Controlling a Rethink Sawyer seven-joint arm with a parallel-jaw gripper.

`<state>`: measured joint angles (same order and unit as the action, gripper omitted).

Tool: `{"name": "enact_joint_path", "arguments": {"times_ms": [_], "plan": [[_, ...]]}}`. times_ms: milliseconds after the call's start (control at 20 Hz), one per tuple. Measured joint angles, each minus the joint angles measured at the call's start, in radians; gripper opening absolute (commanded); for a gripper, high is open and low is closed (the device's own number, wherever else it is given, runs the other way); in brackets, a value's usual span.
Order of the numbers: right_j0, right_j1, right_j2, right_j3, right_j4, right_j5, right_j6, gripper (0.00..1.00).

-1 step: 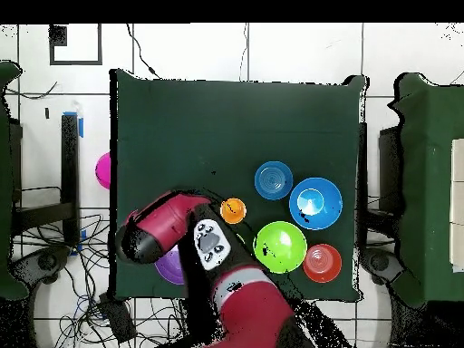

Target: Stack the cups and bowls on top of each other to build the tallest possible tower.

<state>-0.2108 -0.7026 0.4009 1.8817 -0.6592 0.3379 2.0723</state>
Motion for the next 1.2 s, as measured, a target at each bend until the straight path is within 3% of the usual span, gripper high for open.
{"name": "enact_joint_path", "arguments": {"times_ms": [650, 1200], "plan": [[-0.23, -0.208, -0.001, 0.123, 0.11, 0.0, 0.0, 1.0], [-0.252, -0.317, 0.033, 0.196, 0.145, 0.0, 0.0, 1.0]]}}
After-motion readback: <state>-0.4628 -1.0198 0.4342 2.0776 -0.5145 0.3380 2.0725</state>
